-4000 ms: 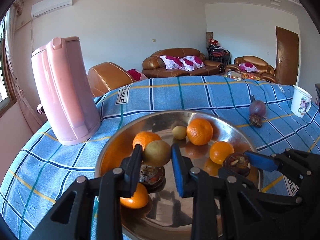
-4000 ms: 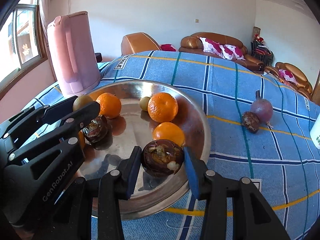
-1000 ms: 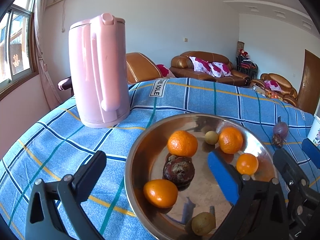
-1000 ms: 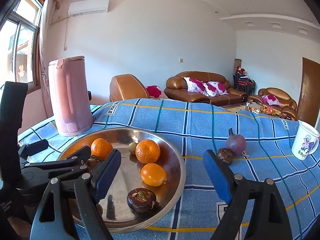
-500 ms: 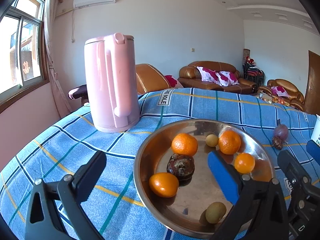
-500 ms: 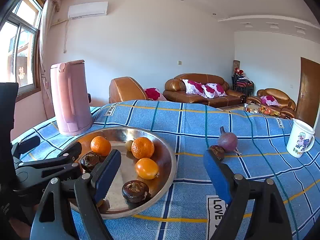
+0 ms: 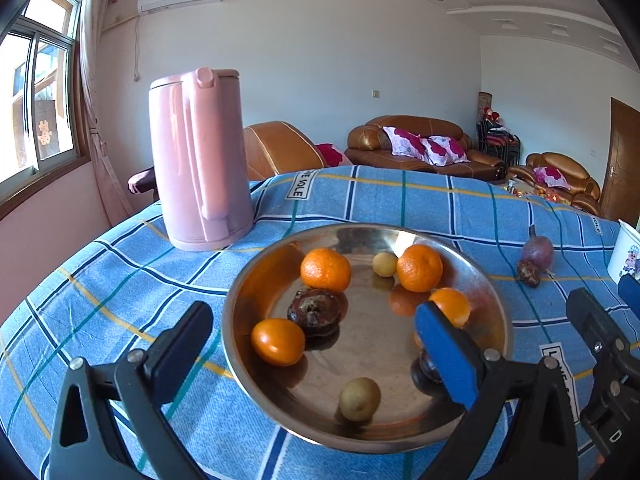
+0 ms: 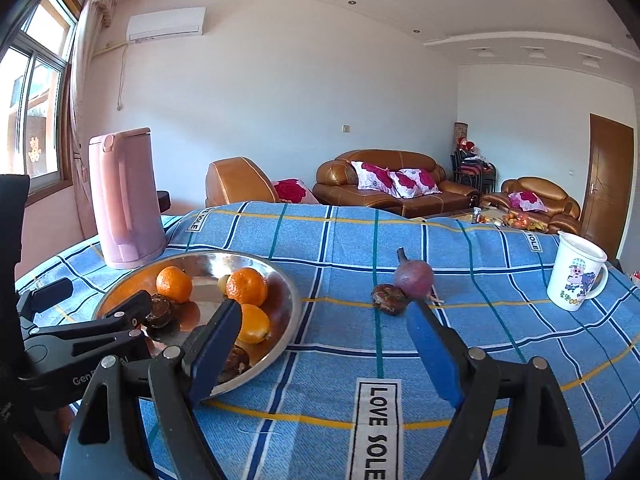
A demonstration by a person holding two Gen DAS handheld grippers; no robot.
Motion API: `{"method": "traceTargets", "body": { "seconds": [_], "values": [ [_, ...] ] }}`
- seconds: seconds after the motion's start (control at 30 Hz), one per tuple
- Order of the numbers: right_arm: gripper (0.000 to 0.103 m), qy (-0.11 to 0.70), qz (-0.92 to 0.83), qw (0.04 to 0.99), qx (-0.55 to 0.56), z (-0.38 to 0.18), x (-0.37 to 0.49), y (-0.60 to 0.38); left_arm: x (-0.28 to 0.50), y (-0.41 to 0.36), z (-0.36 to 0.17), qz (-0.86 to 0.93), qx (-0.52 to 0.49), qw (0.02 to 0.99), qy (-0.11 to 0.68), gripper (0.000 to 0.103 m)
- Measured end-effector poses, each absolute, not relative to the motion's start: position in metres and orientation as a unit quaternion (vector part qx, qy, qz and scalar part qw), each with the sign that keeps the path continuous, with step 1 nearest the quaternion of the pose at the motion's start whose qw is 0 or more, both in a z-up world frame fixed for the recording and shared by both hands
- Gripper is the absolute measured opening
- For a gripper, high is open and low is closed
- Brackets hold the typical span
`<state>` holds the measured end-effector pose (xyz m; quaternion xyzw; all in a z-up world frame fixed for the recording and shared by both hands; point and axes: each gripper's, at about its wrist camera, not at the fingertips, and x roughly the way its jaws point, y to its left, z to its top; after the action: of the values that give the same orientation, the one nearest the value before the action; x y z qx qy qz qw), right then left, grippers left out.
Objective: Organize fruits
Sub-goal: 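Move the left gripper to the mangosteen on the cloth and grasp it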
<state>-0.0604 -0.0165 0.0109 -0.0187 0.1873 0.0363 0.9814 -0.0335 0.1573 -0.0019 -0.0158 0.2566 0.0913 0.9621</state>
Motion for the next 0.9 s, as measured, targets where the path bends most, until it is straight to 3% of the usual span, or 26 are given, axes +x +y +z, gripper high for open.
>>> {"method": "traceTargets", "body": {
  "seconds": [0.9],
  "values": [
    [0.085, 0.208, -0.077, 0.974, -0.038, 0.009, -0.042, -0.141, -0.023, 0.033, 0.0, -0.014, 0.062, 0.963, 0.263, 0.103]
  ]
}}
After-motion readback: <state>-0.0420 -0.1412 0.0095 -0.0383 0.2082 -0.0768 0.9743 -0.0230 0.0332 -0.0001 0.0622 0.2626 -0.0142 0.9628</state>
